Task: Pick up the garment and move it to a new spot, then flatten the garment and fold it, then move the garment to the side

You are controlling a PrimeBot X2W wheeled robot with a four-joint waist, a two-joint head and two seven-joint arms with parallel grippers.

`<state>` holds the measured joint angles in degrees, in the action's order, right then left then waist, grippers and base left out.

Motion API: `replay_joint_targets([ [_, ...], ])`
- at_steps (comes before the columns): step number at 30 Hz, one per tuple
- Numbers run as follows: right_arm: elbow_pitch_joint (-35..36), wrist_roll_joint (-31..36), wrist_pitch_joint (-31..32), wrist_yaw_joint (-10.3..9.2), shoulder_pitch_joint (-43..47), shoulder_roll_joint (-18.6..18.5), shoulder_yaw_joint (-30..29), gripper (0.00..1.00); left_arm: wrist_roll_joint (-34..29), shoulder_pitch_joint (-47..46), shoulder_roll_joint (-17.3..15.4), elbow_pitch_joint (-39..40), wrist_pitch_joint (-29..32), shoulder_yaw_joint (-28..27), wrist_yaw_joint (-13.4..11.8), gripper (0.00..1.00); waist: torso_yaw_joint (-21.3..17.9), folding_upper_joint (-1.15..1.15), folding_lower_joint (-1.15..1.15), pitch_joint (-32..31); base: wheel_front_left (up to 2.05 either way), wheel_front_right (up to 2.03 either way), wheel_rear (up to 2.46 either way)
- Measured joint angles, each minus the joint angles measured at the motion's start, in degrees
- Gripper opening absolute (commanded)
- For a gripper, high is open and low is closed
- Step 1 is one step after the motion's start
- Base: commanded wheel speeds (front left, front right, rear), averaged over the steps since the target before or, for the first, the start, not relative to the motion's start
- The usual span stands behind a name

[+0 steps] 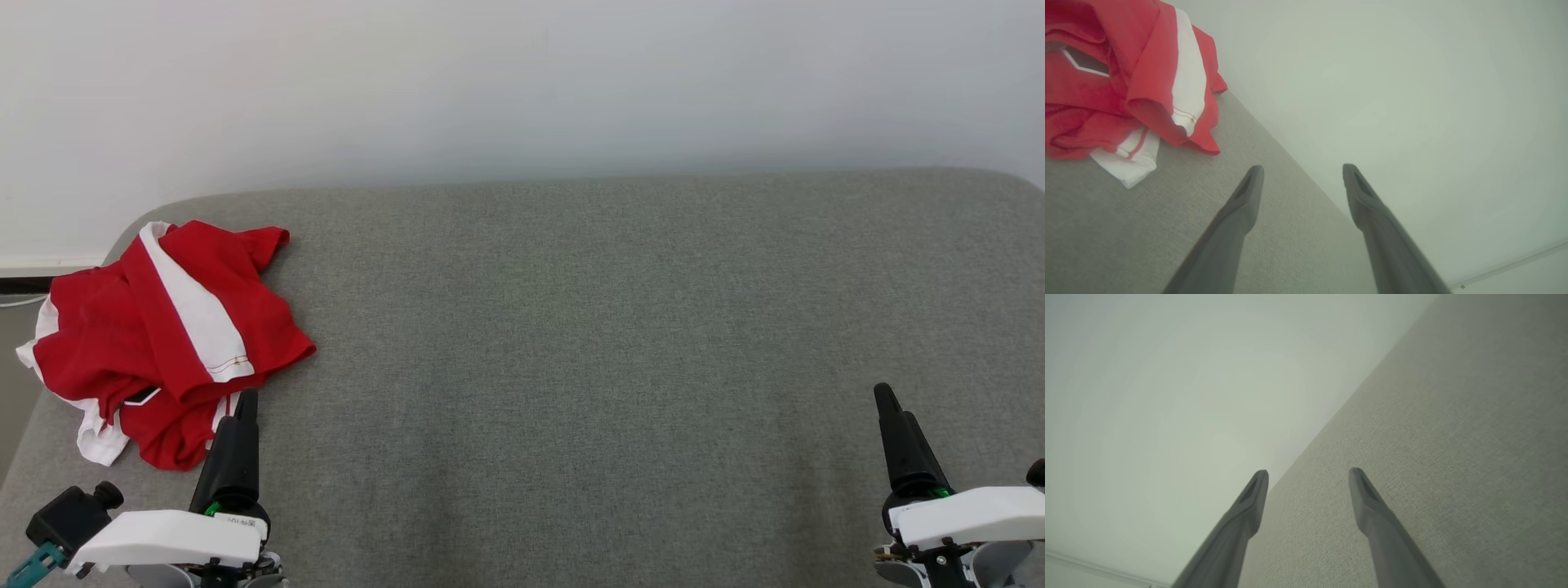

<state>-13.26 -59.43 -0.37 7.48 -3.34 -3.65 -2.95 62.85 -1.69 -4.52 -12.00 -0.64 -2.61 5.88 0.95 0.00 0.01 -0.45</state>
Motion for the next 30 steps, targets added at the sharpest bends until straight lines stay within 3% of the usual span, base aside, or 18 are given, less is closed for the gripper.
replay_joint_targets([
  [30,-2.5,22.5,-4.8,0.0,0.0,-0.1,3.4,1.0,-21.9,0.1,-1.6,-1.6,-4.8,3.7,-1.9,1.0,0.2,0.0,0.0,-1.0,0.0,0.0,0.0],
])
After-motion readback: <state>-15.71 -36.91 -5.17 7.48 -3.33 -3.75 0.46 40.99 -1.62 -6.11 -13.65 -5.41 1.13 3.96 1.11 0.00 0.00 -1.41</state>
